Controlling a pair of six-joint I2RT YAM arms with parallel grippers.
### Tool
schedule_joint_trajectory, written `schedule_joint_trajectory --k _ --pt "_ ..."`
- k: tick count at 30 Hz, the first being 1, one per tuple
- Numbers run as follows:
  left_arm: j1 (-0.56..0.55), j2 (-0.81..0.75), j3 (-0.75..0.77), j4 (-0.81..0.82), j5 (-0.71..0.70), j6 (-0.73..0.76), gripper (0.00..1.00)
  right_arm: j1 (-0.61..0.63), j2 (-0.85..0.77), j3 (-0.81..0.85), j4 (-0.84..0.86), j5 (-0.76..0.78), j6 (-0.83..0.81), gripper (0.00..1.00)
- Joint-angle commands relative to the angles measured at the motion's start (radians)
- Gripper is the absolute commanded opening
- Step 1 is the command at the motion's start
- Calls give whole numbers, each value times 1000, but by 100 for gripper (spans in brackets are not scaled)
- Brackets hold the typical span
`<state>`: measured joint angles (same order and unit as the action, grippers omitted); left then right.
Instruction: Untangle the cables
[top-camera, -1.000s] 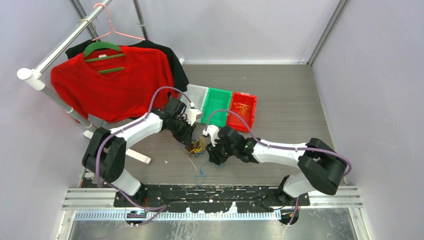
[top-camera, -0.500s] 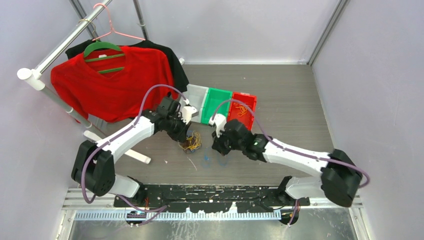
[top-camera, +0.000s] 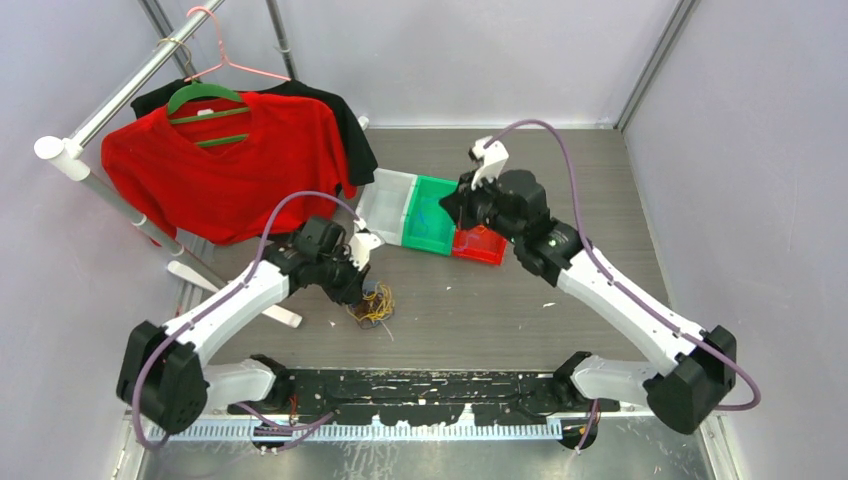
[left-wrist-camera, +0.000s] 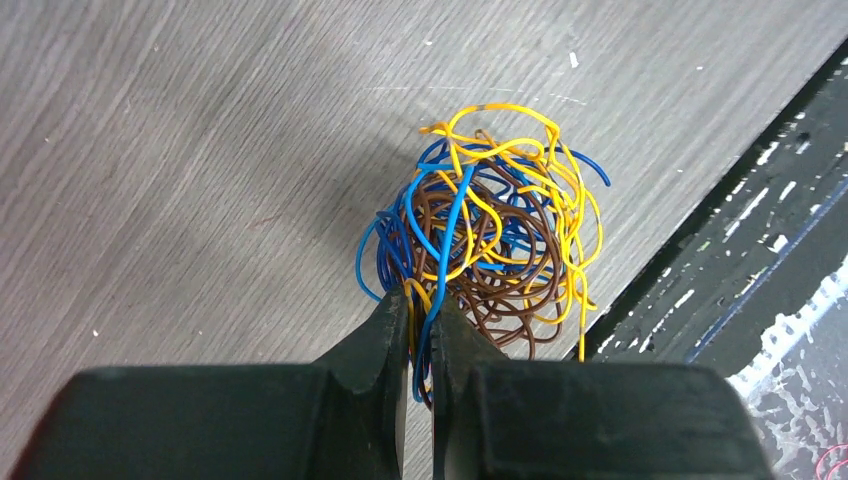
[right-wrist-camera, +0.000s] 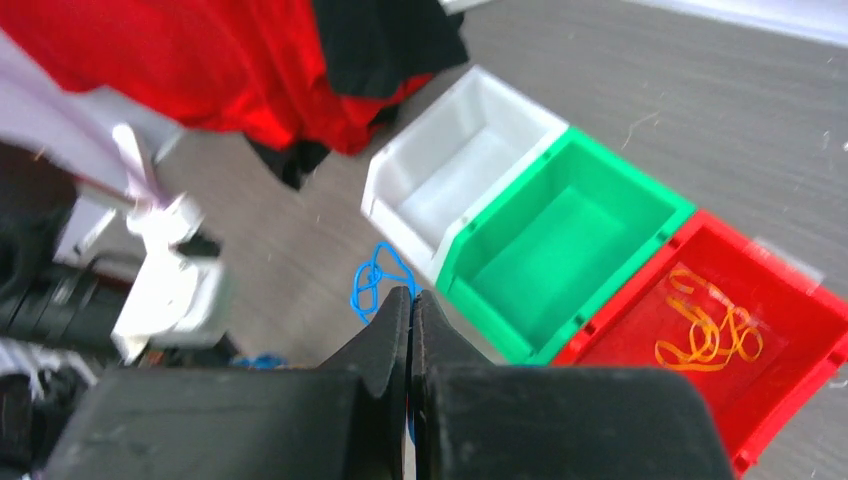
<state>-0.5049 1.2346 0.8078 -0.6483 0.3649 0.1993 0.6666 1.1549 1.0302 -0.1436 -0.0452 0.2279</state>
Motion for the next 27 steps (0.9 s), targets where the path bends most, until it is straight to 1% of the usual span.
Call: schedule_joint_trajectory --k 1,6,10,12,15,20,24,27 --pt "6 -100 -2 16 66 38 0 -31 120 137 96 27 63 1" --pt "7 -118 26 -45 23 106 0 -34 324 280 132 49 90 1" --pt "12 -151 41 -104 33 165 0 -34 466 338 232 62 138 1" --pt "22 -162 54 -145 48 194 0 -33 541 398 243 70 166 1" --pt "43 -171 68 -171 50 214 0 -32 665 489 236 81 216 1" --pt "91 -181 84 -205 49 243 0 1 817 620 202 191 241 1" --pt "109 -175 96 -228 69 255 0 42 931 754 105 292 235 1" --pt "109 -172 99 -248 92 269 0 61 995 833 43 330 242 1"
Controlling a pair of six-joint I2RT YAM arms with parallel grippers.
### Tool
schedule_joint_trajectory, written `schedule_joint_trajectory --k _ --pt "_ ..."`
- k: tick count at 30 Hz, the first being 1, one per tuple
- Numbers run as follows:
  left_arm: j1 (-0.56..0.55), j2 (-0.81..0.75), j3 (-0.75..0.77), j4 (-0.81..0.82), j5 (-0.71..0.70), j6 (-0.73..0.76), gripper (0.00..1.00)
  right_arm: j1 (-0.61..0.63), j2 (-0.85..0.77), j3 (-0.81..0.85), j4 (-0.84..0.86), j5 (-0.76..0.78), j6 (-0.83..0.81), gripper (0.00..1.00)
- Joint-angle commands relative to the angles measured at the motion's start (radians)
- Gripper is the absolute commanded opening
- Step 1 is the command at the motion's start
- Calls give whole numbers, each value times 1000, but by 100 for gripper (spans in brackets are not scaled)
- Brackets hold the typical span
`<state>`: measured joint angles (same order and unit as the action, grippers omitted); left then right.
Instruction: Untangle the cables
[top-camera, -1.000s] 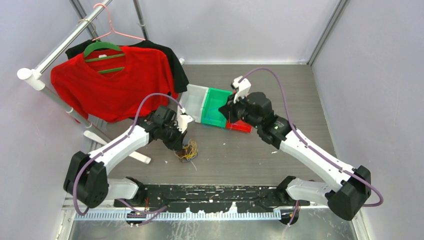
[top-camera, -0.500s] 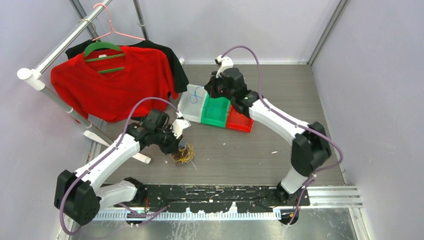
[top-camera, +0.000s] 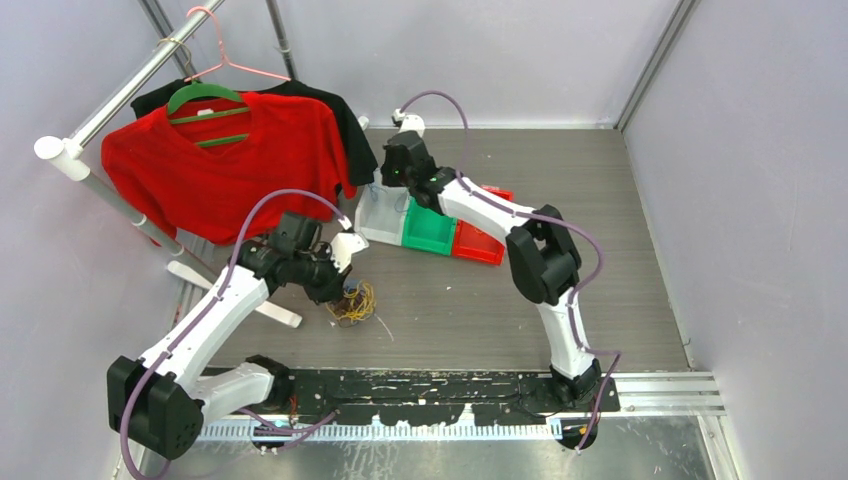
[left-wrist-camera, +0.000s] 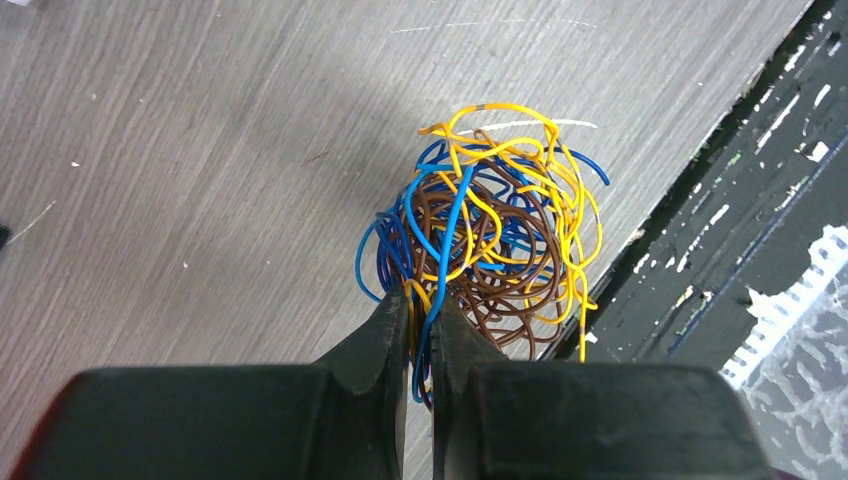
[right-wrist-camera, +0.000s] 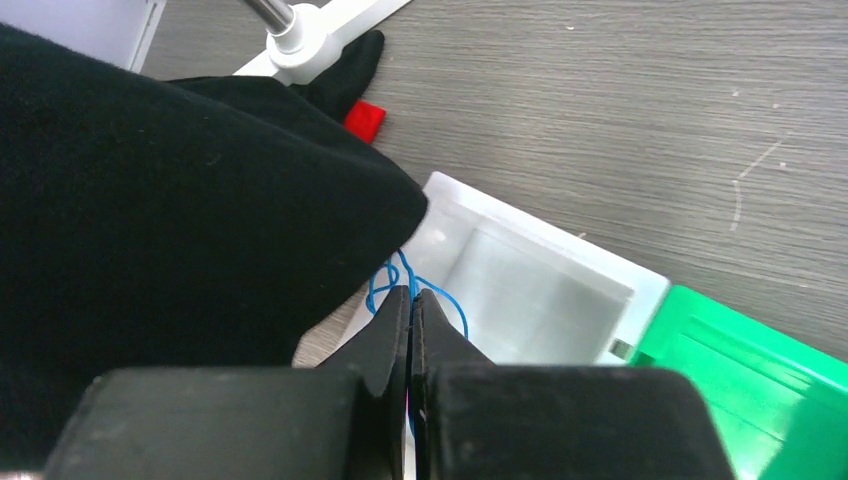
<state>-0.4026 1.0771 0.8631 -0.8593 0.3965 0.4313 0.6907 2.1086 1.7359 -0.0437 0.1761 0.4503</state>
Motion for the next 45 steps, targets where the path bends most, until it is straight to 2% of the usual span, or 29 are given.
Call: schedule_joint_trajectory --k 1,6,11,14,15,17,20,26,35,39,45 --pt "8 -13 43 -37 60 36 0 42 62 155 -77 125 22 1" --pt "8 -7 45 -23 58 34 0 58 145 238 -165 202 41 1" --pt "8 3 54 -29 72 35 0 55 122 183 -145 171 31 3" --pt "8 2 49 -23 74 36 0 42 63 131 -134 151 16 34" --pt "8 4 51 -24 76 34 0 39 39 111 -133 156 10 42" --pt "8 3 56 -26 79 31 0 31 -10 62 -128 170 -1 51" --pt "8 2 63 -28 82 30 0 24 -83 -30 -106 196 -8 56" --pt "8 6 84 -58 92 41 0 23 -149 -176 -113 297 4 59" --pt "8 5 96 -70 96 49 0 17 -132 -236 -100 256 0 58" --pt "8 4 100 -76 97 52 0 9 -124 -242 -116 264 7 40" --pt "8 5 104 -81 111 55 0 -20 -177 -339 -101 293 8 27"
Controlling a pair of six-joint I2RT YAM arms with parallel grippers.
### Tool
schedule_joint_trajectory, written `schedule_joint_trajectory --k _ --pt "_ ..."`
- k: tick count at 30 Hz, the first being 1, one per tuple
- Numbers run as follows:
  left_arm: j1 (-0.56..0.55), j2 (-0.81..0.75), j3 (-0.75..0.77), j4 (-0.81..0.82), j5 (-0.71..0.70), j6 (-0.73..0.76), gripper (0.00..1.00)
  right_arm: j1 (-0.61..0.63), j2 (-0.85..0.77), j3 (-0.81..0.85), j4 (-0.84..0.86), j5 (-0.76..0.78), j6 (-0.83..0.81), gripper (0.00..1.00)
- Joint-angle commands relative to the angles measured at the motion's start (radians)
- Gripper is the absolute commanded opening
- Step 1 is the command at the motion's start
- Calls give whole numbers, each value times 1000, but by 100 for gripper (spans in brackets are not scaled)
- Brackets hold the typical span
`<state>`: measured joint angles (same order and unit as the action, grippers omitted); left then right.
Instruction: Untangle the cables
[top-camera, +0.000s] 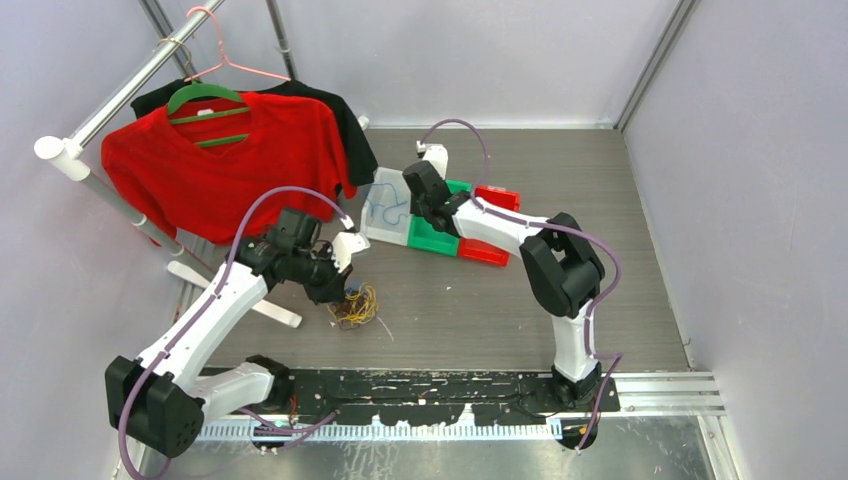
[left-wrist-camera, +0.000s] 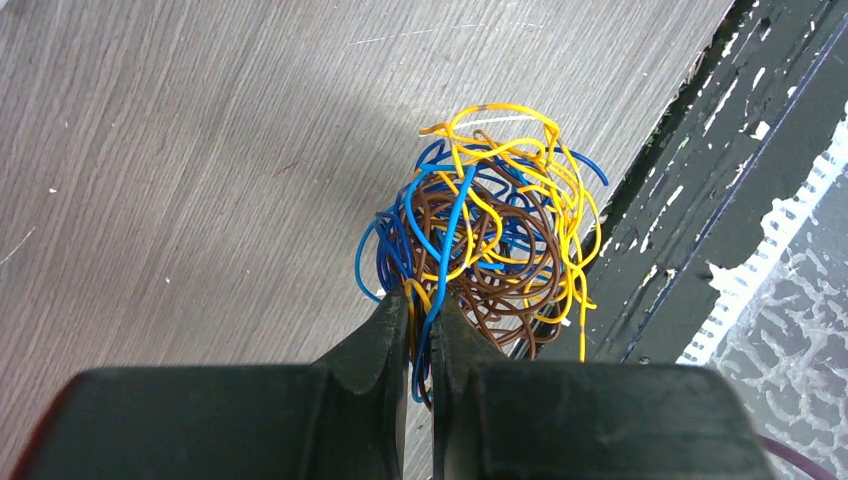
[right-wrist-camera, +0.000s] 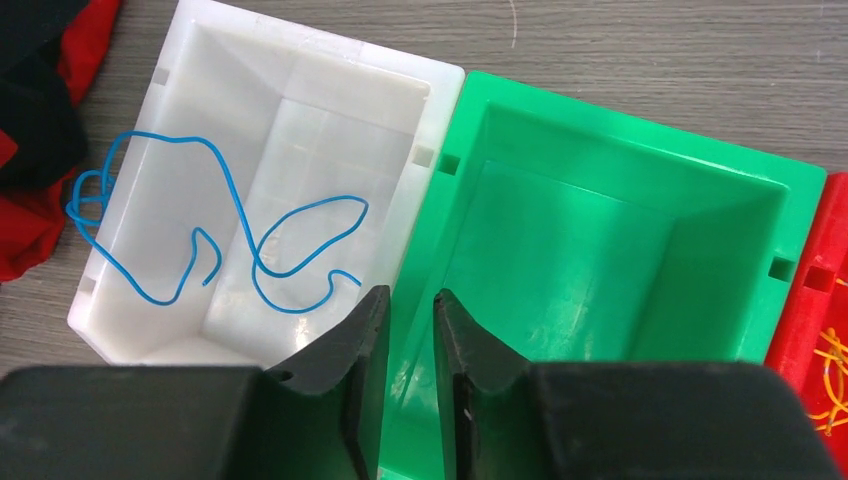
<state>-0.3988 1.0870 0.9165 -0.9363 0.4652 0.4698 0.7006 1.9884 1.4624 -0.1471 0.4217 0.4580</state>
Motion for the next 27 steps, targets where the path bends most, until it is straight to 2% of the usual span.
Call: schedule_joint_trajectory --k 1,4,7,11,14,17,23,27 --pt "5 -3 53 -6 43 17 0 -34 -69 -84 7 55 1 26" --pt "4 -2 56 -7 51 16 0 -36 -112 -139 29 41 -6 25" --pt "4 3 59 -9 55 16 0 -35 -137 -139 -22 34 -17 26" --pt "4 15 73 -15 70 14 0 -33 -194 -155 -35 39 -46 45" --pt "3 20 86 -16 81 1 0 -17 -245 -175 15 -29 -97 59" --pt "3 23 99 -12 88 -17 0 29 -303 -209 70 -91 -193 65" --pt "3 41 92 36 84 -71 0 42 -533 -455 320 -549 -150 68" --pt "3 69 112 26 122 -112 0 97 -690 -627 474 -685 -150 69"
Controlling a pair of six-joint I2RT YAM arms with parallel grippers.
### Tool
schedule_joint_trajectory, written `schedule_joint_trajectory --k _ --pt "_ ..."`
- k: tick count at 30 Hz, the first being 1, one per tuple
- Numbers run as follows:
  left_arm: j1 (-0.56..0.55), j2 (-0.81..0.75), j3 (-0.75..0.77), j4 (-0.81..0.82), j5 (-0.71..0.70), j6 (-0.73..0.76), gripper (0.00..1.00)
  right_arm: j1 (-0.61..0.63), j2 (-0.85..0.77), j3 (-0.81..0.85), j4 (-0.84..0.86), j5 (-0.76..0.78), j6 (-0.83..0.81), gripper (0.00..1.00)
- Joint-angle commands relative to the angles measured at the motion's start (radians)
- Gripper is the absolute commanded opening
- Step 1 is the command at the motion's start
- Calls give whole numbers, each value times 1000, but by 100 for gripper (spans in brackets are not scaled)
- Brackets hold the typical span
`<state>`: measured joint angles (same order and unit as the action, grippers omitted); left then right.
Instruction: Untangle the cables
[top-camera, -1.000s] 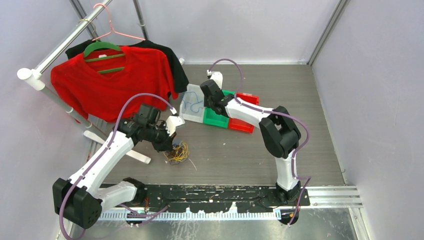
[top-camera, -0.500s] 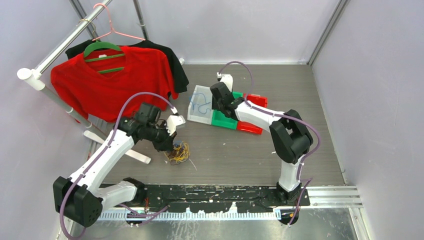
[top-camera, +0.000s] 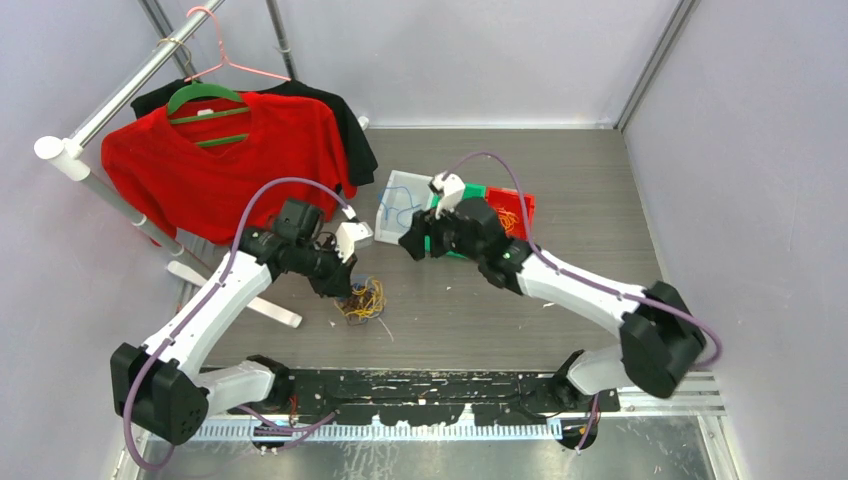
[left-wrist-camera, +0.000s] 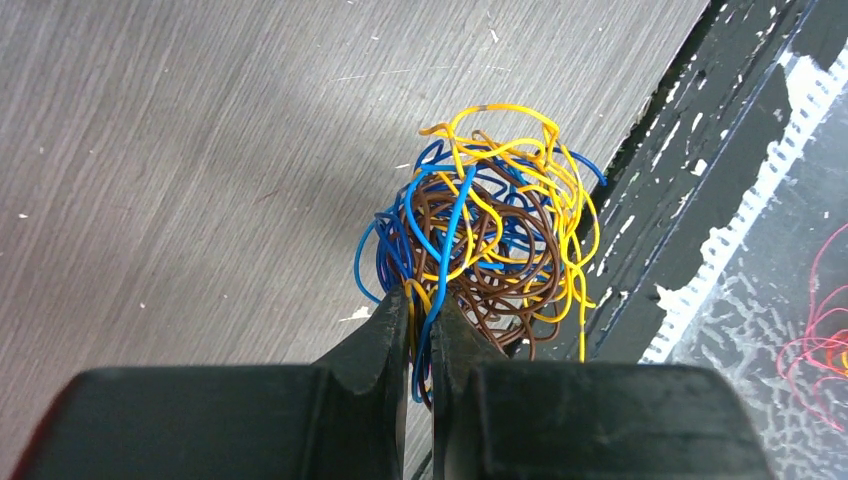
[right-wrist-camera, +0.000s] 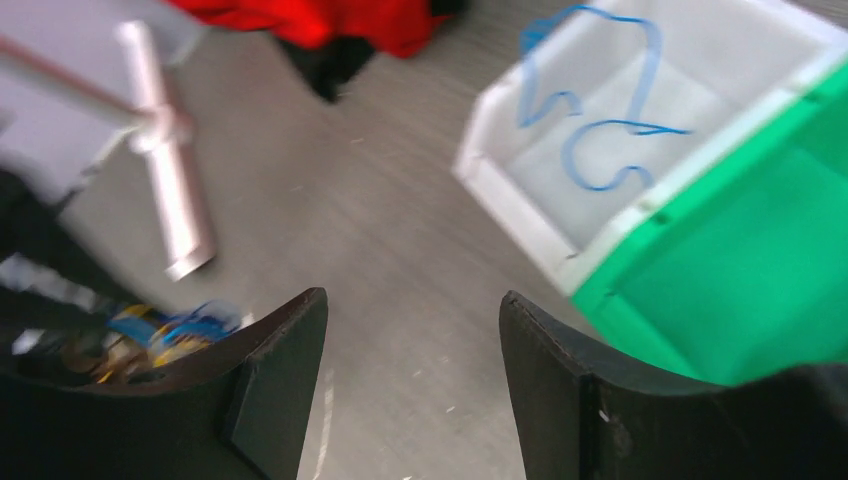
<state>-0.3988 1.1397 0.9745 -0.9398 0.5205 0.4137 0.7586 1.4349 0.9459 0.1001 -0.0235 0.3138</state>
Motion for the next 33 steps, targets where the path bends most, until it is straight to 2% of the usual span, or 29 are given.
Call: schedule_joint_trajectory --k 1,4,9,19,24,26,28,30,31,33 --pt "3 23 59 23 81 -66 0 61 -165 -138 250 -246 -15 69" --pt "2 39 77 1 125 -91 0 133 -204 -149 269 -256 -56 69" --pt "2 21 88 -30 187 -92 0 225 -152 -94 253 -239 -166 67" --pt "2 -34 123 -143 275 -43 0 256 -67 -47 246 -223 -208 56" --pt "3 -42 136 -176 307 -21 0 257 -46 -42 269 -175 -191 42" --pt "3 -41 133 -174 296 -16 0 257 -44 -38 274 -139 -178 34" --pt "3 -37 128 -167 286 -15 0 257 -47 -44 304 -102 -159 21" --pt "3 -34 116 -143 258 -20 0 259 -54 -57 352 -82 -140 5" --pt "3 -34 104 -120 228 -33 0 259 -59 -66 374 -70 -126 2" --pt "3 -35 75 -45 122 -64 5 258 -67 -78 391 -52 -112 1"
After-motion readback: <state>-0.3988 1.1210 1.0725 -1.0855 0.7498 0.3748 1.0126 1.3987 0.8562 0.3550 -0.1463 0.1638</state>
